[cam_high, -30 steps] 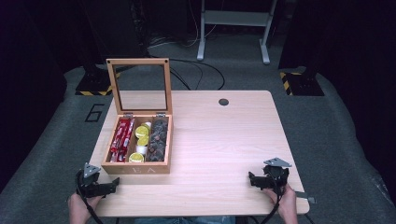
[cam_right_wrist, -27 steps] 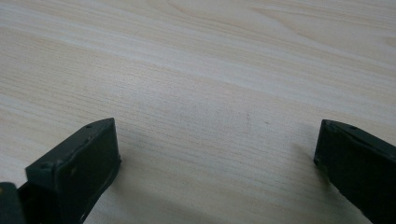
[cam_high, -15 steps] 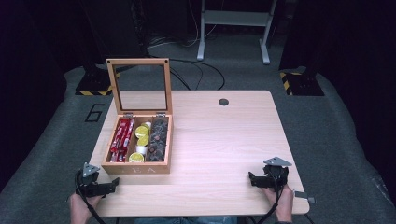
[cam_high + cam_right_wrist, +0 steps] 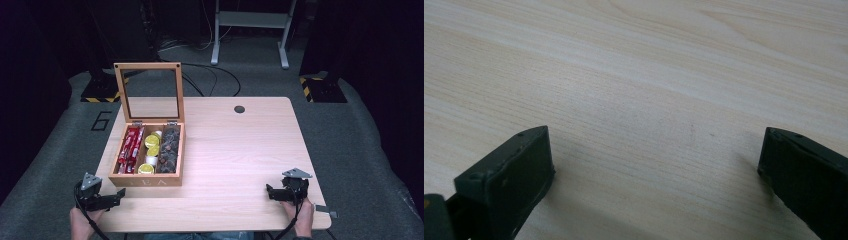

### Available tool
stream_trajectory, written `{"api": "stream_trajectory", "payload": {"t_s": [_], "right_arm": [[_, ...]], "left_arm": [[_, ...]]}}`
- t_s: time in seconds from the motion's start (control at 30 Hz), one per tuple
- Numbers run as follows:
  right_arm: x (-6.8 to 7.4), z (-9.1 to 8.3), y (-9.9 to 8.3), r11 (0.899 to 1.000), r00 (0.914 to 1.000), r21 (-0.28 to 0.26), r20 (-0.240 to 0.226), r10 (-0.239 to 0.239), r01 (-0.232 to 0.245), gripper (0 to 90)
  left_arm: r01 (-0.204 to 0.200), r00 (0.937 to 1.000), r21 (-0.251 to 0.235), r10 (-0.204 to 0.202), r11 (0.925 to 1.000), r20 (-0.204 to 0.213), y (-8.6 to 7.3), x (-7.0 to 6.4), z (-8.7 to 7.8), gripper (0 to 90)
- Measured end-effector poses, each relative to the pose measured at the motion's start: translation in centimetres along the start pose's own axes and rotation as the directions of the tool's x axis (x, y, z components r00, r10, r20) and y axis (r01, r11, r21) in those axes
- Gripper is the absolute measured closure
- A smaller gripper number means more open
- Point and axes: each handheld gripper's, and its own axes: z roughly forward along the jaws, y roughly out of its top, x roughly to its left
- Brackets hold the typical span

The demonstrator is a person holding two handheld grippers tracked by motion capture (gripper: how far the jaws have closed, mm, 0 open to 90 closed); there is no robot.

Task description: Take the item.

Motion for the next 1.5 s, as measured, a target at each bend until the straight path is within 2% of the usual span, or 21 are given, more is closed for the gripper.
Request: {"api": "stream_trajectory", "payload": {"t_s": [0.33, 0.53, 0.77, 1.0, 1.27, 1.5], "right_arm": [[0.0, 0.0, 0.0, 1.0, 1.0, -0.001, -0.001, 0.002, -0.002, 0.3], [0.0, 0.0, 0.0, 1.0, 1.0, -0.001, -0.001, 0.003, -0.003, 0.3], [0.0, 0.0, 0.0, 1.0, 1.0, 0.0, -0.002, 0.005, -0.005, 0.3], [0.0, 0.0, 0.0, 1.0, 1.0, -0.001, -0.002, 0.005, -0.005, 0.3], [0.0, 0.0, 0.0, 1.0, 1.0, -0.002, -0.001, 0.004, -0.004, 0.3], [0.0, 0.0, 0.0, 1.0, 1.0, -0.002, 0.0, 0.003, -0.003, 0.4]], "left_arm": [[0.009, 0.9997, -0.038, -0.008, 0.9992, 0.025, 1.7, -0.4, -1.5, 3.2], [0.0, 0.9995, -0.067, 0.002, 0.9978, 0.031, 2.7, -0.7, -2.1, 3.3], [-0.014, 0.9993, -0.073, 0.017, 0.9972, 0.032, 3.7, -0.7, -2.4, 3.4], [-0.028, 0.9992, -0.087, 0.031, 0.9958, 0.025, 4.8, -0.9, -2.0, 2.0], [-0.056, 0.9979, -0.076, 0.059, 0.9955, 0.029, 6.1, -0.9, -1.4, 0.3], [-0.079, 0.996, -0.075, 0.082, 0.9941, 0.037, 7.5, -1.0, -0.7, 3.9]]}}
